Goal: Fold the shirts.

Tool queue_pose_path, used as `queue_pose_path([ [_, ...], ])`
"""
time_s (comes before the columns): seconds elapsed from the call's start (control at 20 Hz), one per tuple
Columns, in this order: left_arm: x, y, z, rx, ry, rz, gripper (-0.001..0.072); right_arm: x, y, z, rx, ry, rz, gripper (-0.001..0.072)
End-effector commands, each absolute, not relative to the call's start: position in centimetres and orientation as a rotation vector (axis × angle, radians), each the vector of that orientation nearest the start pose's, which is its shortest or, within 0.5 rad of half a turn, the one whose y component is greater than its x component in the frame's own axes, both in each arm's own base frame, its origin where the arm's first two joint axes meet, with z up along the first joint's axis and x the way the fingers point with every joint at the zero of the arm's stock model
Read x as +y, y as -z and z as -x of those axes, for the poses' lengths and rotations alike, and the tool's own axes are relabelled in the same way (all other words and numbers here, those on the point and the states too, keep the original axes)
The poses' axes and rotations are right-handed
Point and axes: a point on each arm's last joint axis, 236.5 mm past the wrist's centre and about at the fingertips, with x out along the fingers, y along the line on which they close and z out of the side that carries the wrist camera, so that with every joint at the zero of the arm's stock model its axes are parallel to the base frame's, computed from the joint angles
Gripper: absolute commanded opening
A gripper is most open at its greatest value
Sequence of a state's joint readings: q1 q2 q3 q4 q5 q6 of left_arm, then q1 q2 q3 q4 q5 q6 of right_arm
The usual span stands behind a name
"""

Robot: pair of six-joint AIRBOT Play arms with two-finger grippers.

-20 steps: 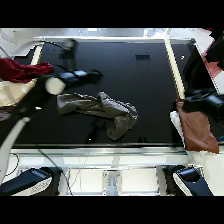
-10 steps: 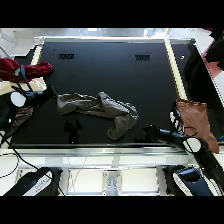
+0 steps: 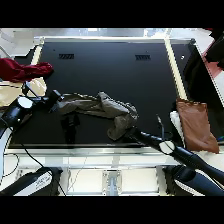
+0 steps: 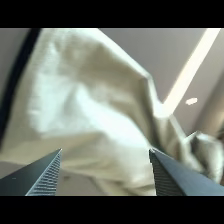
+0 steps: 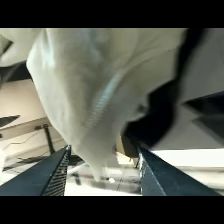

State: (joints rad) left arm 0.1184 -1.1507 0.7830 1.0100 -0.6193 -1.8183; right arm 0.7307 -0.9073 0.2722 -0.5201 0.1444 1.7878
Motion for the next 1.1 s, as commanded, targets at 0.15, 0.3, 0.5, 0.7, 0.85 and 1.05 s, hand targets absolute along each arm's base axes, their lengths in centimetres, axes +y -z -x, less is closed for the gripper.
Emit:
queue_pose_path([
  [0.15, -3.1, 1.1, -41.4, 0.903, -0.152, 0.968, 0.0596, 29.4, 8.3, -25.8, 1.074, -0.235, -0.865, 0.0441],
  [0.3, -3.1, 1.5, -41.2, 0.914, -0.157, 0.967, 0.0597, 30.2, 5.1, -28.5, 0.947, -0.289, -0.85, 0.0012],
  [0.5, -2.7, 5.0, -39.3, 0.984, -0.259, 1.072, 0.0596, 31.8, 2.1, -29.9, 0.878, -0.378, -0.793, 0.0012],
  [0.7, -1.1, 6.7, -37.6, 1.013, -0.31, 1.052, 0.0587, 32.7, 1.3, -29.8, 0.878, -0.418, -0.77, 0.0012],
  [0.85, 2.0, 6.1, -37.2, 0.98, -0.315, 0.912, 0.0588, 32.7, 1.3, -29.8, 0.877, -0.419, -0.768, 0.0012],
  [1.05, 1.2, 7.0, -37.7, 1.003, -0.217, 0.834, 0.0588, 32.7, 1.3, -29.8, 0.878, -0.419, -0.768, 0.0012],
])
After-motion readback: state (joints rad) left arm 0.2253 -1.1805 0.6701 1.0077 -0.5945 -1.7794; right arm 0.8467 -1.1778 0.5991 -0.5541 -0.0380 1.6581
